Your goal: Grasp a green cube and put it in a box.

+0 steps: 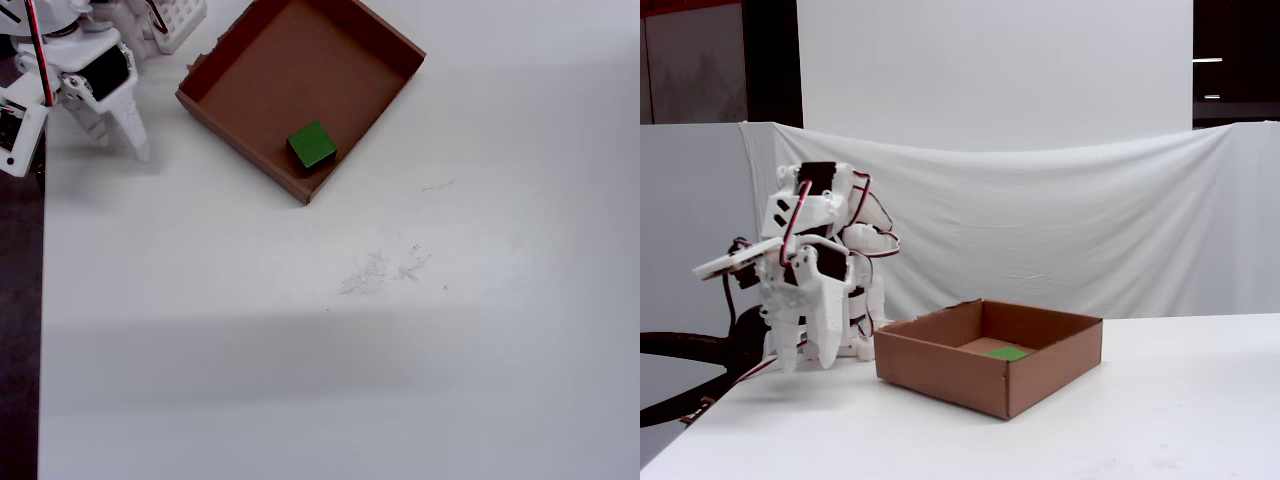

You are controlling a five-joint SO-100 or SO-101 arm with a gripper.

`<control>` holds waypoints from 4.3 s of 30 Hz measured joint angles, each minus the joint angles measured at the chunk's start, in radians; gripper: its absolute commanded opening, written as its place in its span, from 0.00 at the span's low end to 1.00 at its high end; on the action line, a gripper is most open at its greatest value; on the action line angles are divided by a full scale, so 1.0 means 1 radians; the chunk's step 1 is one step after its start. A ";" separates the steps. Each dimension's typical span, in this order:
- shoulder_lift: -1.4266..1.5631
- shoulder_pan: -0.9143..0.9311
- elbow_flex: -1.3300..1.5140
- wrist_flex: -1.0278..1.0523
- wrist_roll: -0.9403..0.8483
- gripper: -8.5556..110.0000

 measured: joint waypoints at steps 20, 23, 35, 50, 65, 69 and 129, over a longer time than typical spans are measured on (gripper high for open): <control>0.000 0.057 0.000 0.000 0.000 0.26; 0.000 0.057 0.000 0.000 0.000 0.26; 0.000 0.057 0.000 0.000 0.000 0.26; 0.000 0.057 0.000 0.000 0.000 0.26; 0.000 0.057 0.000 0.000 0.000 0.26; 0.000 0.057 0.000 0.000 0.000 0.26; 0.000 0.057 0.000 0.000 0.000 0.26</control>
